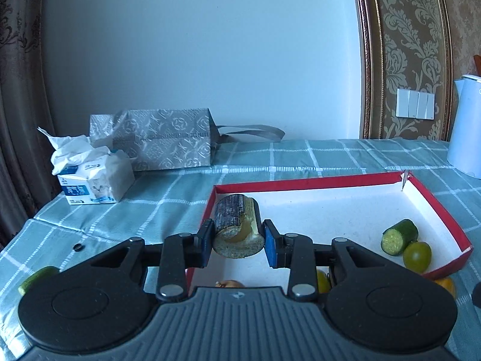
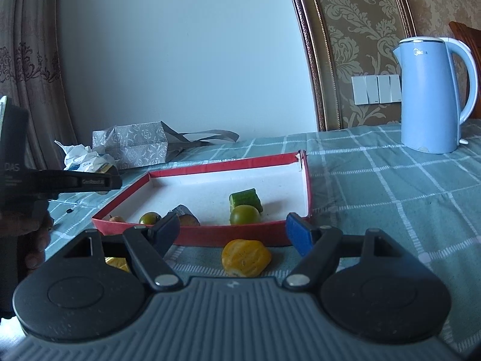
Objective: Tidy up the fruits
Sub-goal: 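Grasp the yellow squash chunk with the right tool while the left tool drops its chunk into the tray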
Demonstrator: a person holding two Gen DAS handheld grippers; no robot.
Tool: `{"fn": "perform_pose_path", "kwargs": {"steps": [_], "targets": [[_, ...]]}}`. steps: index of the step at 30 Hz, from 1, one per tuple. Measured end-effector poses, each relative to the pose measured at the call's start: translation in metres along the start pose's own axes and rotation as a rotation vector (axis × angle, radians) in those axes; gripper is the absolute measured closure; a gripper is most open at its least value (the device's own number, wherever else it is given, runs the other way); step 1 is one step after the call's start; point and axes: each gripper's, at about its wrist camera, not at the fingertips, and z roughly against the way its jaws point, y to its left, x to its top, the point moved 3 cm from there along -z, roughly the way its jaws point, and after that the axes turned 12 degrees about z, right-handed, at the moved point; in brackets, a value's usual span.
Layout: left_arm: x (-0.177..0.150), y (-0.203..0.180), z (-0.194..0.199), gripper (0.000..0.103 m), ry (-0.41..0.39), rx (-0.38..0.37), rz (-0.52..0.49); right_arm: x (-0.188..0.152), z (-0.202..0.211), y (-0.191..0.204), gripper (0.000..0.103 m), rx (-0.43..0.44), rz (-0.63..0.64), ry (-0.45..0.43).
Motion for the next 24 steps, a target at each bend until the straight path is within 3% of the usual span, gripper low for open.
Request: {"fn": "perform_pose_path", "kwargs": {"steps": [4,8,10,12,17,24], "targets": [[0.005,-0.006,-0.022,0.069,0.047,-0.014,0.001,-0.001,-0.001,-0.001,0.027,0.002,-0.005,0.006],[0.007,-0.011,-0.036,0.066,0.044,-0.001,-0.015,-0.003,-0.004,-0.001,0.027,-0.004,-0.003,0.033],[0.008,-0.010,-0.041,0.054,0.045,0.002,-0.001,-0.004,-0.005,-0.002,0.027,-0.005,-0.008,0.043],[0.006,-0.009,-0.042,0.032,0.032,0.011,0.006,-0.004,-0.005,-0.001,0.027,-0.012,-0.002,0.050],[0.002,-0.003,-0.027,0.031,0.012,-0.012,-0.011,-0.007,-0.013,0.006,0.027,-0.018,0.065,0.095],[-0.005,0.022,0.027,0.031,-0.031,-0.087,0.010,-0.016,-0.042,0.004,0.030,0.018,0.075,0.211]]}}
